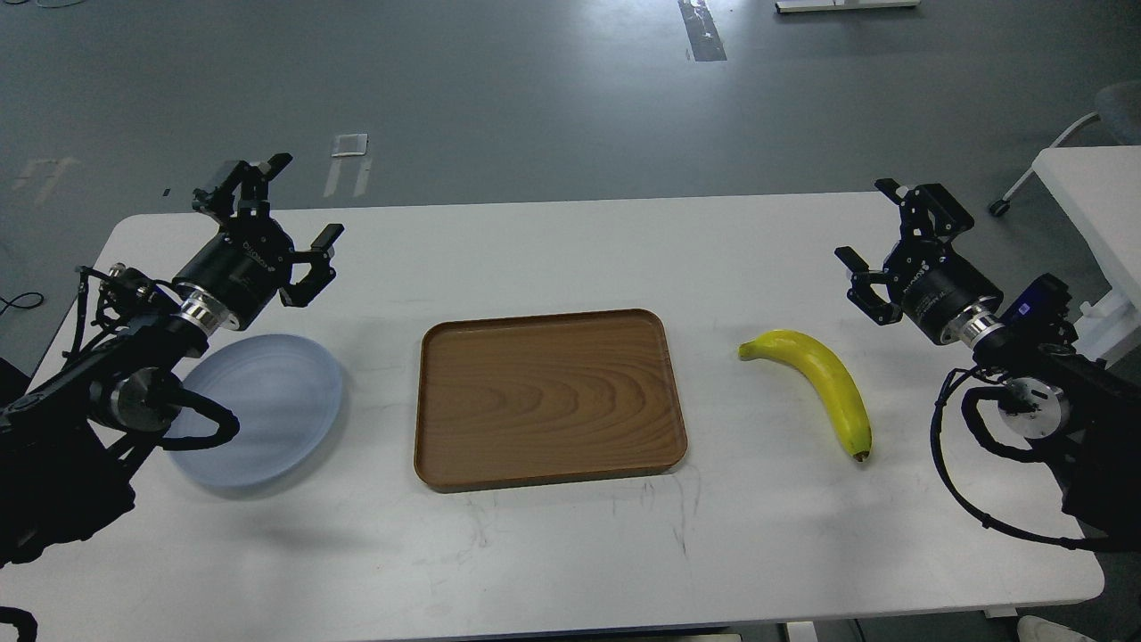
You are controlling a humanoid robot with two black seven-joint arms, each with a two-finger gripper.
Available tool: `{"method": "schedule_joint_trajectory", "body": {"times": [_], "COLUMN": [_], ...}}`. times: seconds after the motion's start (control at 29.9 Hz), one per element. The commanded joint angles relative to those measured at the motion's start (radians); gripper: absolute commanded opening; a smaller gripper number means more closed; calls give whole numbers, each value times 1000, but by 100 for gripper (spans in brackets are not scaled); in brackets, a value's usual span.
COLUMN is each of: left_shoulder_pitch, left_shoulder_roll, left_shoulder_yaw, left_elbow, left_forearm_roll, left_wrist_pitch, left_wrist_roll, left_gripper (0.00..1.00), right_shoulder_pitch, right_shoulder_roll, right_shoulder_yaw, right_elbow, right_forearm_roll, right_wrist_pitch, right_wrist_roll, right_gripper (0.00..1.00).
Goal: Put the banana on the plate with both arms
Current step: 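Move the left gripper down toward the rim of the light blue plate, then grasp the edge of the light blue plate with the left gripper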
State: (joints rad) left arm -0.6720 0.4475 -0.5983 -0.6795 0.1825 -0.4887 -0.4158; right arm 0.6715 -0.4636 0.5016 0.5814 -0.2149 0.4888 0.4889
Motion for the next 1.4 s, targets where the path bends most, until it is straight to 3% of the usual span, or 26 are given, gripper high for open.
{"method": "schedule_joint_trajectory", "body": {"times": [0.0,0.53,0.7,1.0,1.1,1.14,1.27,1.37], "left_shoulder_pitch": [3,-17,-73,-103,-92,-87,-74,-72], "left_shoulder_roll": [2,96,177,431,497,513,546,563], "left_shoulder_yaw": [0,14,14,12,17,18,93,208], "left_elbow": [0,-11,-86,-426,-500,-505,-489,-445], "left_forearm_roll": [3,98,354,891,1160,1257,1454,1525], "left_wrist_pitch": [0,0,0,0,0,0,0,89], "left_wrist_roll": [0,8,-1,-6,-38,-69,-73,-73], "left_gripper": [100,100,100,100,100,100,100,100], "right_shoulder_pitch": [2,3,19,22,22,22,20,20], "right_shoulder_roll": [0,-1,-6,-7,-3,-1,0,-1], "right_shoulder_yaw": [0,0,0,0,0,0,0,2], "right_elbow": [0,-2,-2,-2,-2,-2,-2,-2], "right_forearm_roll": [-1,-1,-1,-3,-3,-3,-3,-3], "right_wrist_pitch": [0,0,0,0,0,0,0,0], "right_wrist_roll": [0,0,0,0,0,0,0,0], "right_gripper": [100,100,100,100,100,100,100,100]}}
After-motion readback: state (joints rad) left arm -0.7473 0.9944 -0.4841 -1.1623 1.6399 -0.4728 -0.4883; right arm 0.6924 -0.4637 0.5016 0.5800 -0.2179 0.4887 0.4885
